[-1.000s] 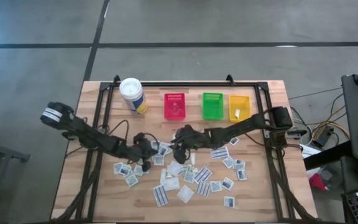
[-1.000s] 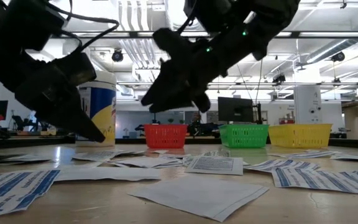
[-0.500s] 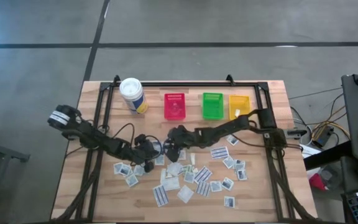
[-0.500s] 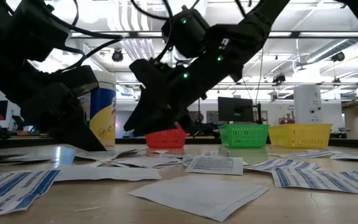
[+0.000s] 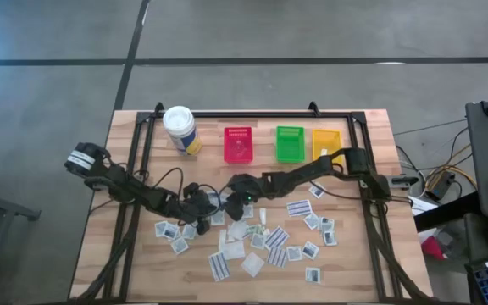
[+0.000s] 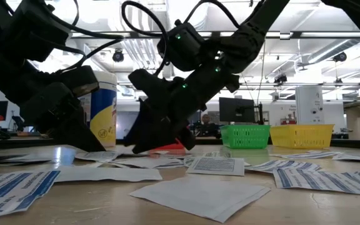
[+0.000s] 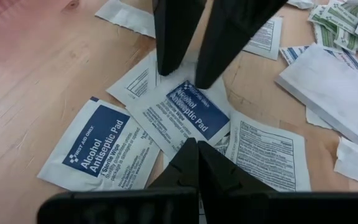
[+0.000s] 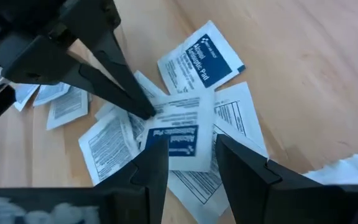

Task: Pick & Place First Aid Supplies
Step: Put the alcohol pad in the green bin

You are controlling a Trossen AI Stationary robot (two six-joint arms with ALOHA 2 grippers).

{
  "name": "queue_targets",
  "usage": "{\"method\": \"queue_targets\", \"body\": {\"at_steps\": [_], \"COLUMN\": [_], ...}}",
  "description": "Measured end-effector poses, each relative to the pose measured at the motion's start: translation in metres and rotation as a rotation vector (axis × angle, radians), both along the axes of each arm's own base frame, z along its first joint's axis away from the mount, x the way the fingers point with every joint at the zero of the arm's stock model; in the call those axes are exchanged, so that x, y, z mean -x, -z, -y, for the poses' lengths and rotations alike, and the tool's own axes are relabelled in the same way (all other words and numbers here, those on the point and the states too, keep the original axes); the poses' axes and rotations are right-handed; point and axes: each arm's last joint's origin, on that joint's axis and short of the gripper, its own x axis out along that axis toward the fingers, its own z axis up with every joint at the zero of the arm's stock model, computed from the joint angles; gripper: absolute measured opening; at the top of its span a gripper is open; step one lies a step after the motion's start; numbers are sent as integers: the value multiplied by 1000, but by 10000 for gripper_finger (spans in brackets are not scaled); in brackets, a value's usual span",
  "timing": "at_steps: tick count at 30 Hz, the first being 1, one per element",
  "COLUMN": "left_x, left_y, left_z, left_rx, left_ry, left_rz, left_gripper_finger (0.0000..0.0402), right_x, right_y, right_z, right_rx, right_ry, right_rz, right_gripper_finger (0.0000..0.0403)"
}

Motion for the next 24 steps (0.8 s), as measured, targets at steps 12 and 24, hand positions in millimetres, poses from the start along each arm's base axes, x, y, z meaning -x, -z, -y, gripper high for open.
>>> {"method": "queue_targets", "body": {"at_steps": [12, 24], "left_x": [0, 0], "left_y": [0, 0], "left_z": [0, -1], "left_rx": [-9, -33], "left_ry": [-8, -23], "left_rz": [1, 5], "left_gripper_finger": [0, 0], "right_x": [1, 1], "right_y": [0, 0], "right_z": [-1, 2], "right_rx": [-65, -114], "right_ry": [-1, 14], "right_rz": [-20, -12], "right_gripper_finger": [134, 123]}}
